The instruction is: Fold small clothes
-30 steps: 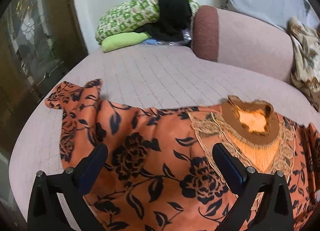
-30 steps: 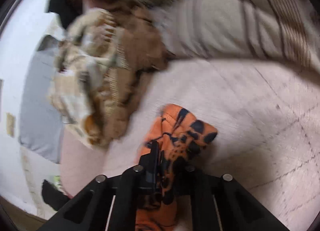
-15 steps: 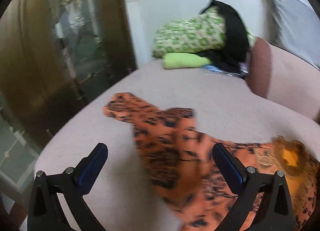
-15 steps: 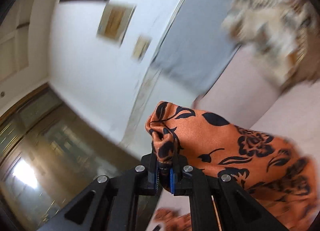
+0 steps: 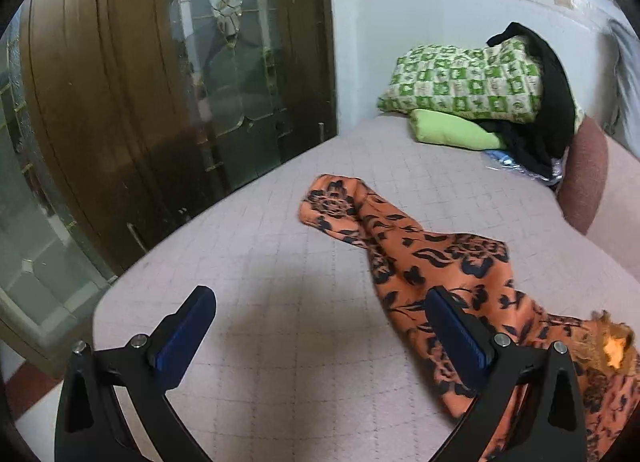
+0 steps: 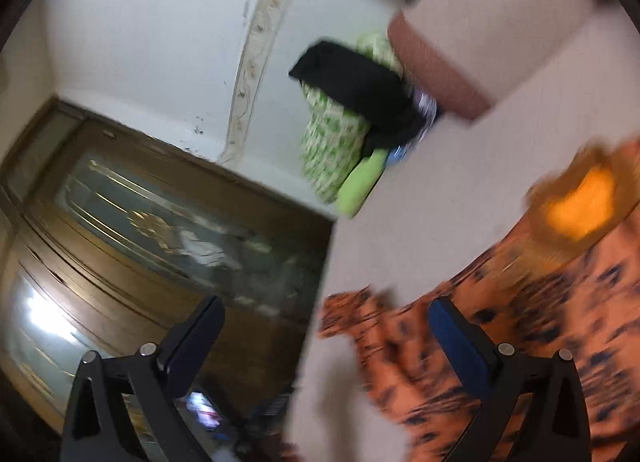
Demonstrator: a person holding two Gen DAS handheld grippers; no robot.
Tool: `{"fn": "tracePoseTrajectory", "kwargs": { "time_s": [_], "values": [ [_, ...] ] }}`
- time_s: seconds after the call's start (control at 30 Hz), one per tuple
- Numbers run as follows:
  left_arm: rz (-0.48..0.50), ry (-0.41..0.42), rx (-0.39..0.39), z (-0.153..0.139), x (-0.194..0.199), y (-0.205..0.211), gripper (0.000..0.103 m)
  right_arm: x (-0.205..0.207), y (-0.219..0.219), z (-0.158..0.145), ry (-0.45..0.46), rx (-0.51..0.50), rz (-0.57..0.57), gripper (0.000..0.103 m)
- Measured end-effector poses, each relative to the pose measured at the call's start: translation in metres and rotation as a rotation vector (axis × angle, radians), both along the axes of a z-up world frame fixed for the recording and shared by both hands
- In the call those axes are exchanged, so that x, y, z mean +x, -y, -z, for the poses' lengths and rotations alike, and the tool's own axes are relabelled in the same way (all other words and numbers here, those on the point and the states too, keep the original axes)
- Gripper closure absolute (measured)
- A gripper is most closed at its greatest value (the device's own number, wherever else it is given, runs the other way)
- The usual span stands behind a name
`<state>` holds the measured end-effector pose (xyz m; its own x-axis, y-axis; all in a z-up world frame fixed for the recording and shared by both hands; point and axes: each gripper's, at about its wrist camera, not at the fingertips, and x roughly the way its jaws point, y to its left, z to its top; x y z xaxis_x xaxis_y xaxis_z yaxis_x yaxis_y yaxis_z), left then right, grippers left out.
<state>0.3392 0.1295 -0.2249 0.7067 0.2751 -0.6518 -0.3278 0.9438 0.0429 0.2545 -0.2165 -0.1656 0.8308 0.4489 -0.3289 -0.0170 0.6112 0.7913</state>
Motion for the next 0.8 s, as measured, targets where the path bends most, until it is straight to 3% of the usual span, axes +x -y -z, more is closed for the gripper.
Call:
{"fn": "tracePoseTrajectory", "kwargs": {
  "time_s": [0.17,0.23,0.33,0.37,0.43,0.47,0.53,0.6,0.67,0.8],
  "values": [
    [0.152,-0.01,0.002,0.003,-0.007,0.053,0.0,-0.033,0.047,0.022,-0.186,-0.288,0.097,0.003],
    [0.242,-0.021,0.014,0.007,-0.01,0.083,0.0,-0.04,0.074,0.047,-0.282,-0.346,0.129,0.013],
    [0.389,-0.068,0.028,0.022,-0.017,0.13,0.0,-0.048,0.115,0.091,-0.415,-0.348,0.163,0.038],
    [0.436,-0.098,0.031,0.031,-0.018,0.144,0.0,-0.047,0.124,0.107,-0.458,-0.342,0.169,0.048],
    [0.529,-0.215,0.055,0.061,-0.014,0.174,0.0,-0.049,0.142,0.148,-0.567,-0.3,0.165,0.059],
    [0.543,-0.278,0.075,0.078,-0.011,0.184,0.0,-0.053,0.146,0.15,-0.547,-0.306,0.184,0.072],
    [0.54,-0.406,0.133,0.113,-0.011,0.201,0.0,-0.055,0.145,0.14,-0.545,-0.33,0.166,0.072],
    [0.518,-0.357,0.146,0.104,-0.024,0.203,0.0,-0.062,0.143,0.127,-0.518,-0.339,0.164,0.071],
    [0.543,-0.36,0.123,0.091,-0.038,0.204,0.0,-0.078,0.14,0.108,-0.462,-0.374,0.163,0.071],
    [0.541,-0.243,0.119,0.055,-0.11,0.195,0.0,-0.117,0.127,0.071,-0.373,-0.431,0.175,0.07]
  ]
}}
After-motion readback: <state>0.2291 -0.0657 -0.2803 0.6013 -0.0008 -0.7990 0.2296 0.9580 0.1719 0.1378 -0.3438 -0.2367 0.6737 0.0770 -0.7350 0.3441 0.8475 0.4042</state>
